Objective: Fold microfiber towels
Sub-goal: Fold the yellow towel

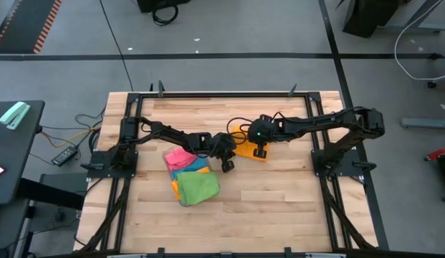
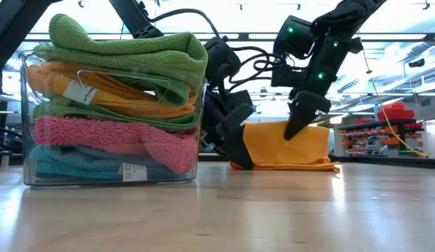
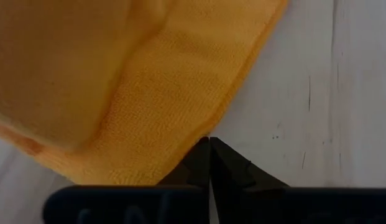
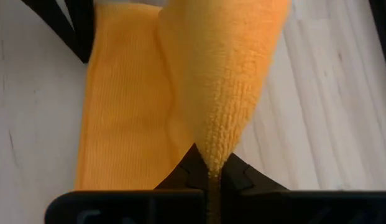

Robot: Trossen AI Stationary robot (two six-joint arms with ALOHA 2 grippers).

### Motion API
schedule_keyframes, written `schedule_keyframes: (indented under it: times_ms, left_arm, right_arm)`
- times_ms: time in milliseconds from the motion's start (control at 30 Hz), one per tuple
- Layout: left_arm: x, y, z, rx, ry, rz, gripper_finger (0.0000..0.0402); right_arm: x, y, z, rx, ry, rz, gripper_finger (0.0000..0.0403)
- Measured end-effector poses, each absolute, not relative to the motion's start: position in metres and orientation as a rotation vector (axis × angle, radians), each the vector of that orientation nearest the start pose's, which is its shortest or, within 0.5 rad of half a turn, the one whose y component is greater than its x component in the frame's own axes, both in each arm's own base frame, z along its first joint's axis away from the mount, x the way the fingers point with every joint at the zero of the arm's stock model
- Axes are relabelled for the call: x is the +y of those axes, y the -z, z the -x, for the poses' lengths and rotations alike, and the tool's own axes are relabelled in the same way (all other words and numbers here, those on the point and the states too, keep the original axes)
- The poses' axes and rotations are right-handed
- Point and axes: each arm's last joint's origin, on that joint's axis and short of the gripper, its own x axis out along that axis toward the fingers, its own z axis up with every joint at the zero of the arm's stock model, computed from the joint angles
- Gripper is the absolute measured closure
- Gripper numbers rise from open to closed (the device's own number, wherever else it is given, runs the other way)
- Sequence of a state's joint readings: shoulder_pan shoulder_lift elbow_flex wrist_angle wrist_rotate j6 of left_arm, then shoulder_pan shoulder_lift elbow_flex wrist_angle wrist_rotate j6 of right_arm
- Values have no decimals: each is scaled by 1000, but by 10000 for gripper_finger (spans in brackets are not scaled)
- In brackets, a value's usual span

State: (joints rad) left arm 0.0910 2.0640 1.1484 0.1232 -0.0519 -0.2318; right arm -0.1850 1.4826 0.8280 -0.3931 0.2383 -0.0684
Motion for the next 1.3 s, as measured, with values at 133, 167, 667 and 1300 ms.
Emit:
schedule_keyframes:
  times_ms: [133, 167, 667, 1300]
  left_arm:
    - [39, -109, -408, 773, -231, 236, 379]
    - [39, -109, -408, 772, -233, 239, 379]
    - [39, -110, -408, 768, -243, 255, 378]
    - [41, -110, -408, 763, -259, 284, 381]
  right_arm:
    - [-52, -173, -275, 1084, 358, 119, 390]
    - [-49, -172, -276, 1084, 389, 152, 390]
    - [-21, -160, -275, 1073, 471, 290, 391]
    - [-13, -150, -275, 1021, 302, 38, 332]
